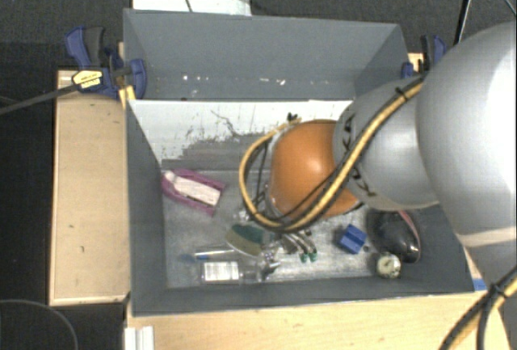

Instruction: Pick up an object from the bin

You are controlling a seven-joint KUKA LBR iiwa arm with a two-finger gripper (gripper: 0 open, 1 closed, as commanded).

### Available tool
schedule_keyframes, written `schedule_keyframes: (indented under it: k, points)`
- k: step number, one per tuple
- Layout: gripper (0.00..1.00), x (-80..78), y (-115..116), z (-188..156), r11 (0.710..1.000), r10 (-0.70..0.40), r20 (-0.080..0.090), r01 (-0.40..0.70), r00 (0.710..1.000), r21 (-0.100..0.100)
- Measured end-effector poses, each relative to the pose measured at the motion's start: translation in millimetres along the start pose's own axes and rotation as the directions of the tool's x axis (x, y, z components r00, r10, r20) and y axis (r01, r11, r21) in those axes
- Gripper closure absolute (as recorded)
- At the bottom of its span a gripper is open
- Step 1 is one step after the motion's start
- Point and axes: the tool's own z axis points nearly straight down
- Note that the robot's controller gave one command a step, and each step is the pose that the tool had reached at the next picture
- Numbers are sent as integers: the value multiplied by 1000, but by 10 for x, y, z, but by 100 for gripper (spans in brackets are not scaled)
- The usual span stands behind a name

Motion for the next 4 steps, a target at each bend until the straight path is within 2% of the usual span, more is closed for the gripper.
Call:
schedule_keyframes:
  k: [1, 2, 3, 4]
  points:
    - [0, -276, -232, -290, 993, 121, -4, -121, 993, 1]
    - [0, -515, -18, -280, 1000, 11, -4, -11, 1000, 0]
    - [0, -255, 278, -4, 991, -137, 0, 137, 991, 1]
    - [0, -267, 275, -13, 992, -129, -4, 129, 992, -1]
